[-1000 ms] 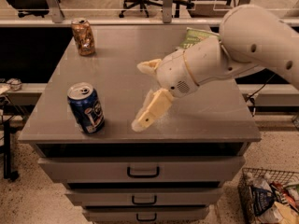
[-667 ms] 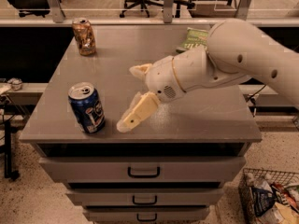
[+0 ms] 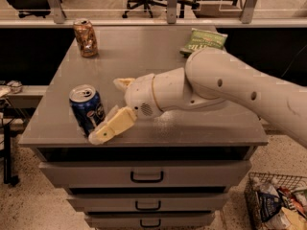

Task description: Move pepsi can near orange can

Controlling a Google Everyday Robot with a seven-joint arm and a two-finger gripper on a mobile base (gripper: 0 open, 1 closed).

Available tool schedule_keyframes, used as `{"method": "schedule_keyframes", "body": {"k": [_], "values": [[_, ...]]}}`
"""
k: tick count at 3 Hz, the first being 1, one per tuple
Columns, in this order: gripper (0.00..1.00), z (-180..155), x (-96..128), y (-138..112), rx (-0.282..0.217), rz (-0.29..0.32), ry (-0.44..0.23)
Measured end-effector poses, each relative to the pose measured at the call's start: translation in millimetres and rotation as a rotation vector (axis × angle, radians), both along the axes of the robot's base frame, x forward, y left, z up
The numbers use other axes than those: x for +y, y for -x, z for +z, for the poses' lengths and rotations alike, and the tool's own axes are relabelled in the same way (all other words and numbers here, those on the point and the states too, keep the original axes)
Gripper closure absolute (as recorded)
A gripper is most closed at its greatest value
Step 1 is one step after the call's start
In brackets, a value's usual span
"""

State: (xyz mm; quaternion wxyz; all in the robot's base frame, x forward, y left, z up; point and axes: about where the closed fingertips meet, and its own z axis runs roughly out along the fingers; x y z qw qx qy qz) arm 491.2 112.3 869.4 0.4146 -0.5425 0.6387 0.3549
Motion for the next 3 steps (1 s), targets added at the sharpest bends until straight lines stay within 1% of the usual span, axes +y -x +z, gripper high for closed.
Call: {"method": "schedule_keyframes", "body": {"k": [1,2,3], "values": [[0.07,6,23,11,0.004,0.024,-0.076],[0.26,34,38,25,-0.015,0.059,-0.168],[0.48,51,43,35,-0.021,0.087,-0.231]]}}
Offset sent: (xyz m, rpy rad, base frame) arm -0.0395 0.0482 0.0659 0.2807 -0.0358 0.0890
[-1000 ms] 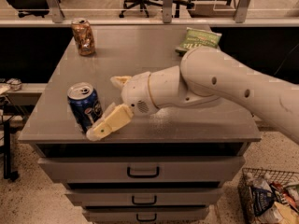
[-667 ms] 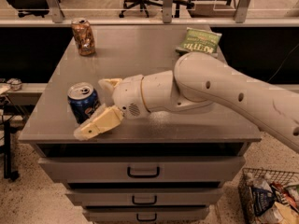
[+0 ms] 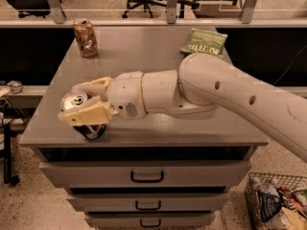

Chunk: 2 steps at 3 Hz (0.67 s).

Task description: Move pepsi can near orange can

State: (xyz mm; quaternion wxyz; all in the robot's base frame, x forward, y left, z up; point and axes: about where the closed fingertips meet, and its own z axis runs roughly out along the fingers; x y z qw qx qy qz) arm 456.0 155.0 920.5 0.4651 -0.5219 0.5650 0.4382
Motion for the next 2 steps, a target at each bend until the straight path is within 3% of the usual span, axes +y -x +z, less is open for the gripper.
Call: {"method": "schedule_keyframes", "body": {"k": [1,2], "values": [[0.71,4,0,4,0.013,0.037,-0.040],[0.95,18,-12,-15,-0.032,0.059,-0.047]]}}
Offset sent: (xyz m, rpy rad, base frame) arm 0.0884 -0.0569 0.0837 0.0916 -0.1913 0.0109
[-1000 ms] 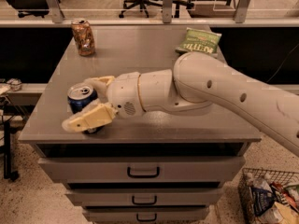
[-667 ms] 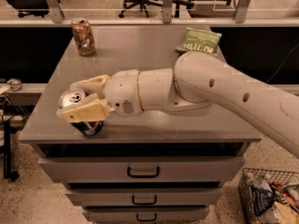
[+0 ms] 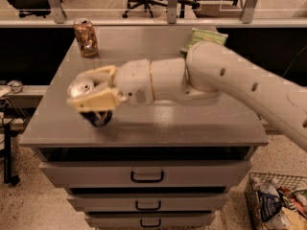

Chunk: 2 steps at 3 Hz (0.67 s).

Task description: Move pepsi can near orange can

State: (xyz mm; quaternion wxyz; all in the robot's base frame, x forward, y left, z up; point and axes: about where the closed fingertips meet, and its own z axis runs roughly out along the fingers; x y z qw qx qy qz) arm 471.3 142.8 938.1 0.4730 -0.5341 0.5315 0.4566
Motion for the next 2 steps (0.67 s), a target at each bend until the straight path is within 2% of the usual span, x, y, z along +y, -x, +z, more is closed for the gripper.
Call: {"method": "schedule_keyframes", "body": {"k": [1,2], "values": [[1.00,25.7,-6.0,-12.6,-0.042,-0.019,-0.025],[1.00,25.7,-5.9,-12.5,-0.042,-0.019,-0.025]]}}
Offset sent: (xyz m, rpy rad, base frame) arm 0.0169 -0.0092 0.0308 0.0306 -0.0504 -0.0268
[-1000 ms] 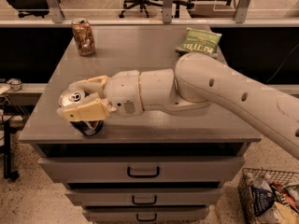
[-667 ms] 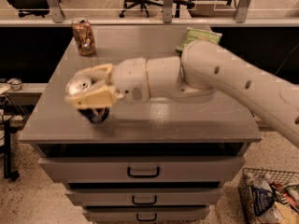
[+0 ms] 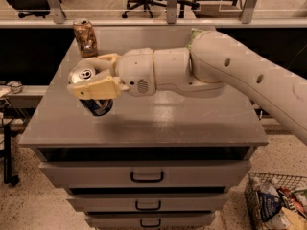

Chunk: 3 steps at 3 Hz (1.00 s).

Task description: Move pepsi can near orange can

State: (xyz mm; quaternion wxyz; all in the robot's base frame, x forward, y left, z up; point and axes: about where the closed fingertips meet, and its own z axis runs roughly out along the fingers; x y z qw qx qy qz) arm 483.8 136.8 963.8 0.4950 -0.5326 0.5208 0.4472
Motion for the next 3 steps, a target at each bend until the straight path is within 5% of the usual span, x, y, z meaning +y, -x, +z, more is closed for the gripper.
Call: {"method": "schedule_keyframes", "body": {"k": [1,3], "values": [[1.00,4,-4,-31,-0.051,-0.080,0.012],[1.00,12,-27,-146,-0.131,-0.279,0.041]]}}
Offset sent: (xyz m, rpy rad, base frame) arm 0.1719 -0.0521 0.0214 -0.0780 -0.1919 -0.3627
